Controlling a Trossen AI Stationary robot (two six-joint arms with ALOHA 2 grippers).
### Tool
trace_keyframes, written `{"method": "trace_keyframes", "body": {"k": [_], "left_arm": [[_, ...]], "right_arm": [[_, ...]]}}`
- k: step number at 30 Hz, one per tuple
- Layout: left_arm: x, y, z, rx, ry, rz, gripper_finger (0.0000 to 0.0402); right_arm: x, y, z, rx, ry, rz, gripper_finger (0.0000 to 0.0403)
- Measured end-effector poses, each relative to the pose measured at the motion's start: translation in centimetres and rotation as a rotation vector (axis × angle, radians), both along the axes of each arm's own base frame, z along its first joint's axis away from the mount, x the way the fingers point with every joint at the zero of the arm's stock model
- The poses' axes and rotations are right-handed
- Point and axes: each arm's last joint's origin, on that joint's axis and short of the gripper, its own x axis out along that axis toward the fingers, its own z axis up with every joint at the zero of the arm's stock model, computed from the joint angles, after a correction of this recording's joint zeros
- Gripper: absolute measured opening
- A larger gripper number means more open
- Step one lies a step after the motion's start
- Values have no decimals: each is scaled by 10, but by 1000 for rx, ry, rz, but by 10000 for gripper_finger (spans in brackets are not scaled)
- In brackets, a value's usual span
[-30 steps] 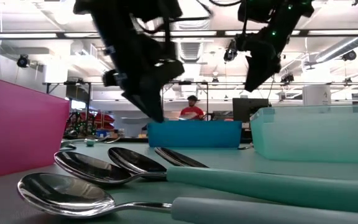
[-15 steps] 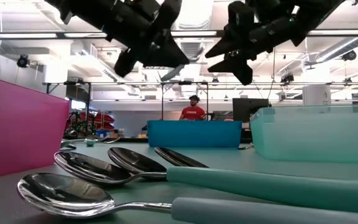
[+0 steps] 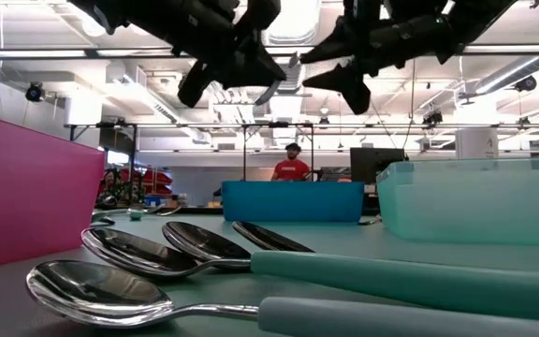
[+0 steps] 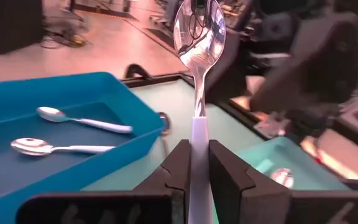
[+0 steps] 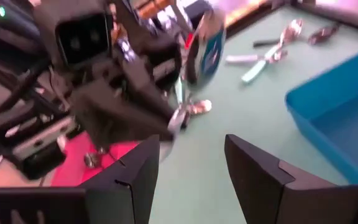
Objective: Sort silverware by color (type)
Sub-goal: Put the blue spoon into the blue bin
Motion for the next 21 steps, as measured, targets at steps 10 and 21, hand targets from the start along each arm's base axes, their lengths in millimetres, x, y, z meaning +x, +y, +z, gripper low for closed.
{"method": "trace_keyframes", "body": {"k": [10,21], "left_arm": [[2,-1,5,-6,-45,-42,20],[4,0,8,-4,-59,-106,20]], "right_arm": [[2,-1,9,-31,-90,-7,173],[3,-1,14,-46,-148,-8,149]]}}
